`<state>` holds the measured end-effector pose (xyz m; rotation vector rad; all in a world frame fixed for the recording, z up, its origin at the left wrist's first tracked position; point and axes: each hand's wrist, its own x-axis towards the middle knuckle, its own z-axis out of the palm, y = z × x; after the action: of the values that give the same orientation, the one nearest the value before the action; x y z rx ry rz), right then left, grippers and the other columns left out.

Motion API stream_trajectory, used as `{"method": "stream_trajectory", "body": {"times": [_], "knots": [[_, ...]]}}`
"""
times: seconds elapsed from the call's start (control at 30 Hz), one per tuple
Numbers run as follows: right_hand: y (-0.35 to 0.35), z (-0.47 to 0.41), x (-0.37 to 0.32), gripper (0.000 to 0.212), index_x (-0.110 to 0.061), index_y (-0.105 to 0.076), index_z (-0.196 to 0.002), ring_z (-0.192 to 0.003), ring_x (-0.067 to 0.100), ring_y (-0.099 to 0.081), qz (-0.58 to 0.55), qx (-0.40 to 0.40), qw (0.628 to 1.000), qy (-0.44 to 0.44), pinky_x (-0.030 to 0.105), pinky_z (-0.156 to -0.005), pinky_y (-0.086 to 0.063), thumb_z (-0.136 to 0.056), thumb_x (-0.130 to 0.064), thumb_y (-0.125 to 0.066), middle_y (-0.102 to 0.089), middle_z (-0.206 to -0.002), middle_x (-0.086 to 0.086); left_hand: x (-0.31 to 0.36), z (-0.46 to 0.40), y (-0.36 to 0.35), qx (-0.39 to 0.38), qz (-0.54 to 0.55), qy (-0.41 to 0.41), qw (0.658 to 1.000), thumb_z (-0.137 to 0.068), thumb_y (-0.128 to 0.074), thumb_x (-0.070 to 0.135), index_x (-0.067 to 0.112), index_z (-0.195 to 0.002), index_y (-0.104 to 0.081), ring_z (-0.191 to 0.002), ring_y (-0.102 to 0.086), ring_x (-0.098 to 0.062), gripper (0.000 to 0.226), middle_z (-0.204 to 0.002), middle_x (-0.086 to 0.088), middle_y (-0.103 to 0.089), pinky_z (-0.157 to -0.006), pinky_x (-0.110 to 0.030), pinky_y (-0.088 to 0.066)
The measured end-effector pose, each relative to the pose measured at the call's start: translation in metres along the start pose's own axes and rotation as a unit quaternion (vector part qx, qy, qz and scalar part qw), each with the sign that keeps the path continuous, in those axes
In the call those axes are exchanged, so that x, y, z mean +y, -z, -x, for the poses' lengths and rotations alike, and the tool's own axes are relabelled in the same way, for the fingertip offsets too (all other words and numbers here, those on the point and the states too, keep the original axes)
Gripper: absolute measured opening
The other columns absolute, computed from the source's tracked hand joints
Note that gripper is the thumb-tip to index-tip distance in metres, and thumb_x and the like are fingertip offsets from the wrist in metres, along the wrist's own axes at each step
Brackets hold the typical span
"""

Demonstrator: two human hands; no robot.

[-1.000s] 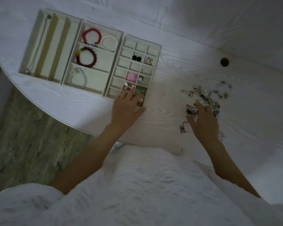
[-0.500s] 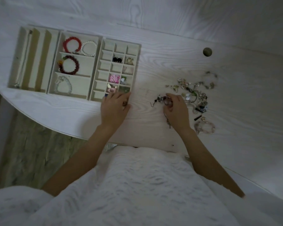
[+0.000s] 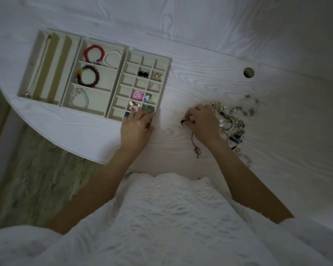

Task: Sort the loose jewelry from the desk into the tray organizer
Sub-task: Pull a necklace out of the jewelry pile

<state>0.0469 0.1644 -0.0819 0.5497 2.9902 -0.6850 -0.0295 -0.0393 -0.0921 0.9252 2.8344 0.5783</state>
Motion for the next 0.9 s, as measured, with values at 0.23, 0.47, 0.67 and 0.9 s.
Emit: {"method": "stream_trajectory", "body": {"times": [0.23,0.47,0.67,0.9], "knots": [[0.049,-0.001,-0.038,0.001,-0.012,-0.066,-0.086,-0.071,0.005,-0.060,-0.237,-0.012,0.971,0.022,0.011,-0.064,-0.044,-0.085,-0.011,-0.065,-0.064,-0.076,-0.005,-0.007,0.002,-0.005,0.044,0.014,-0.031,0.998,-0.079,-0.069,0.017,0.013,-0.110,-0.069,-0.089,-0.055,-0.030,0.031,-0.099,-0.004,-0.069,-0.075,-0.038,-0.044],[0.034,-0.029,-0.081,0.013,-0.023,-0.061,-0.092,-0.085,0.009,-0.066,-0.358,-0.109,0.927,0.010,0.025,-0.080,-0.053,-0.089,-0.010,-0.062,-0.068,-0.088,-0.006,-0.032,0.033,0.009,0.165,0.110,0.152,0.968,-0.092,-0.059,0.016,0.015,-0.111,-0.068,-0.092,-0.052,-0.022,0.021,-0.106,-0.003,-0.067,-0.082,-0.028,-0.038],[0.007,-0.068,-0.126,0.007,-0.016,-0.060,-0.093,-0.090,0.012,-0.064,-0.330,-0.152,0.931,0.034,0.017,-0.079,-0.050,-0.089,-0.010,-0.062,-0.066,-0.093,0.000,-0.062,0.039,0.021,0.172,0.118,0.260,0.943,-0.089,-0.063,0.021,0.015,-0.121,-0.063,-0.103,-0.045,-0.022,0.033,-0.114,-0.009,-0.060,-0.090,-0.018,-0.029],[-0.019,-0.076,-0.162,0.007,-0.015,-0.059,-0.090,-0.084,-0.004,-0.057,-0.301,-0.188,0.933,0.060,0.001,-0.072,-0.040,-0.087,-0.014,-0.066,-0.064,-0.090,-0.004,-0.071,0.033,0.019,0.160,0.129,0.264,0.942,-0.084,-0.067,0.022,0.016,-0.120,-0.063,-0.099,-0.047,-0.023,0.036,-0.110,-0.009,-0.058,-0.085,-0.025,-0.038]]}}
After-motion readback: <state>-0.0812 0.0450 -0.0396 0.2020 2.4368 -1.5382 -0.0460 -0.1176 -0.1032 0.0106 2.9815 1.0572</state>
